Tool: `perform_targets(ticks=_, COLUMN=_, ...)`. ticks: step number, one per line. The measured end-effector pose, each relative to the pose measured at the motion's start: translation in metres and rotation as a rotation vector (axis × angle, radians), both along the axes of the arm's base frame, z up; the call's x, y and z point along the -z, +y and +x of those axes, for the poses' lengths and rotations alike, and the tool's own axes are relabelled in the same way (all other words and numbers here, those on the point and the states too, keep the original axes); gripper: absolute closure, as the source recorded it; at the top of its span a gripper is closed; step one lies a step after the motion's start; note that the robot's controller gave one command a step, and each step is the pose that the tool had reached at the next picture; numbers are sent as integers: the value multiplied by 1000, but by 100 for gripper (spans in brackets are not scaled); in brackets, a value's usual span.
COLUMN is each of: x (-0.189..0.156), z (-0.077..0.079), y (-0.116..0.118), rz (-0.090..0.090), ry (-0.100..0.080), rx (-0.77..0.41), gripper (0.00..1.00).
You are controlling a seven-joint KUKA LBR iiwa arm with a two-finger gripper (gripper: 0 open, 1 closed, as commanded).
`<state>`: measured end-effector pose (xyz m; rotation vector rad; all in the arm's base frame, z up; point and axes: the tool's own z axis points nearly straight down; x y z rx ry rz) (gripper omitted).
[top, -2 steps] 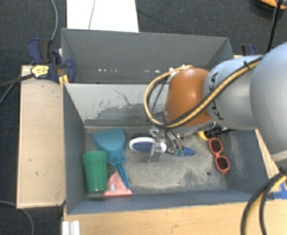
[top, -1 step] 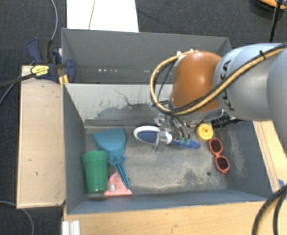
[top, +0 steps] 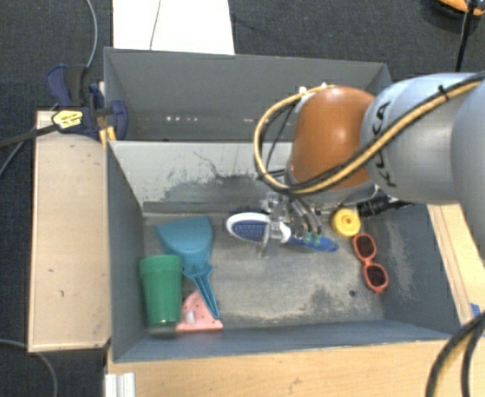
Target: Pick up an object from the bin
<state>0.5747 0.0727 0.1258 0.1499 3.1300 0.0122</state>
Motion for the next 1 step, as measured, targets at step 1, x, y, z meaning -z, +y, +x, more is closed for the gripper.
perform_targets(ticks=1, x=-80, z=-1, y=5, rz=0, ry=-1, rx=-44, gripper=100)
